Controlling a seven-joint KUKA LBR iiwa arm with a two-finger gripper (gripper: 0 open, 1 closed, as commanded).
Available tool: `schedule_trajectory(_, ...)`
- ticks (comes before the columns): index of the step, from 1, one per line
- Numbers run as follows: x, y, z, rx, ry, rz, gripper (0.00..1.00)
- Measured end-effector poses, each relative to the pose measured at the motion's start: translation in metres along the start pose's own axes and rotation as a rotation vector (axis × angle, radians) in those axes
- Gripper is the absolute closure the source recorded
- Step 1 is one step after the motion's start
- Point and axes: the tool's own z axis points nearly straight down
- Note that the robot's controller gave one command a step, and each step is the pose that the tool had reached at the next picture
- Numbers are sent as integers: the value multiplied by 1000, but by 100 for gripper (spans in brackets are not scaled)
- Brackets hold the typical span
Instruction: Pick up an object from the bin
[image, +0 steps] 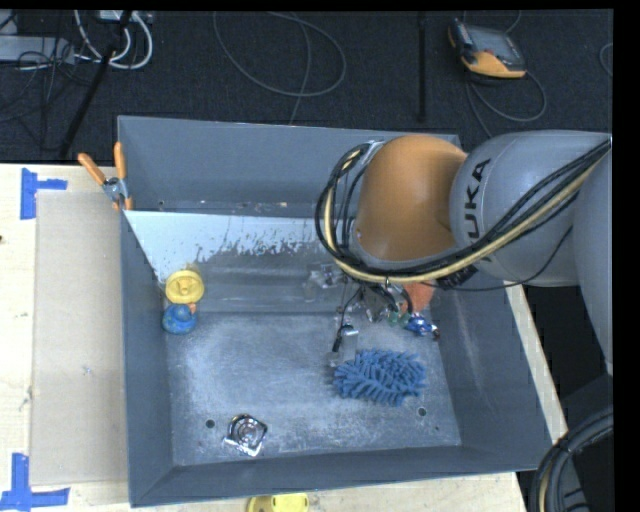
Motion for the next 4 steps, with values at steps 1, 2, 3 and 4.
schedule_trajectory(1, 46, -33, 16, -1, 6, 68, 0)
schedule_trajectory(2, 26, -53, 52, -1, 4, 82, 100)
schedule_trajectory(3, 26, -53, 52, -1, 4, 83, 100)
schedule_trajectory(4, 37, -17, -129, 0, -5, 82, 100)
